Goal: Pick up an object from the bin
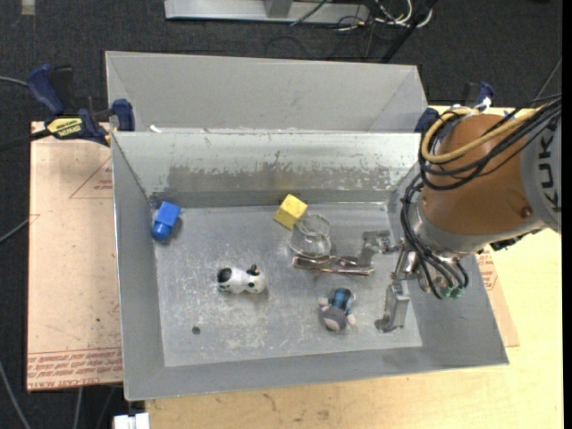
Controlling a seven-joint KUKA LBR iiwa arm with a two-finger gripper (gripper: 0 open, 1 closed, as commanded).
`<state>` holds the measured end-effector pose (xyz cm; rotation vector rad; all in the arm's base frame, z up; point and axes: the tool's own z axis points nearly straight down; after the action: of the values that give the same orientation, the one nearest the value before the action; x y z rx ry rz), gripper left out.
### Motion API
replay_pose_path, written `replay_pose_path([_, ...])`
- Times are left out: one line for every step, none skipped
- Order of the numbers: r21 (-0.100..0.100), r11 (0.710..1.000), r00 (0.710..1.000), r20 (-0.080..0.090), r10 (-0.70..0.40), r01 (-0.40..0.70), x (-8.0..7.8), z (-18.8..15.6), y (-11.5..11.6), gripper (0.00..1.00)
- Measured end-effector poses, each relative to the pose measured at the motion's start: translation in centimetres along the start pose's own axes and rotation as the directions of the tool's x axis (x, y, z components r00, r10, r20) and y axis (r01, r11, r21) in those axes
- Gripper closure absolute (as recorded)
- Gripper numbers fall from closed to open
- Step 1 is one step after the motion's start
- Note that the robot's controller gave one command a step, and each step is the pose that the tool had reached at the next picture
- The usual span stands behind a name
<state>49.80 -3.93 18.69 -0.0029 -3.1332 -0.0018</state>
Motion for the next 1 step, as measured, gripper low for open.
replay_pose_path([0.001, 1.000, 1.000, 0.009, -0.002, 0.002, -0.17, -0.44, 0.02, 0.00])
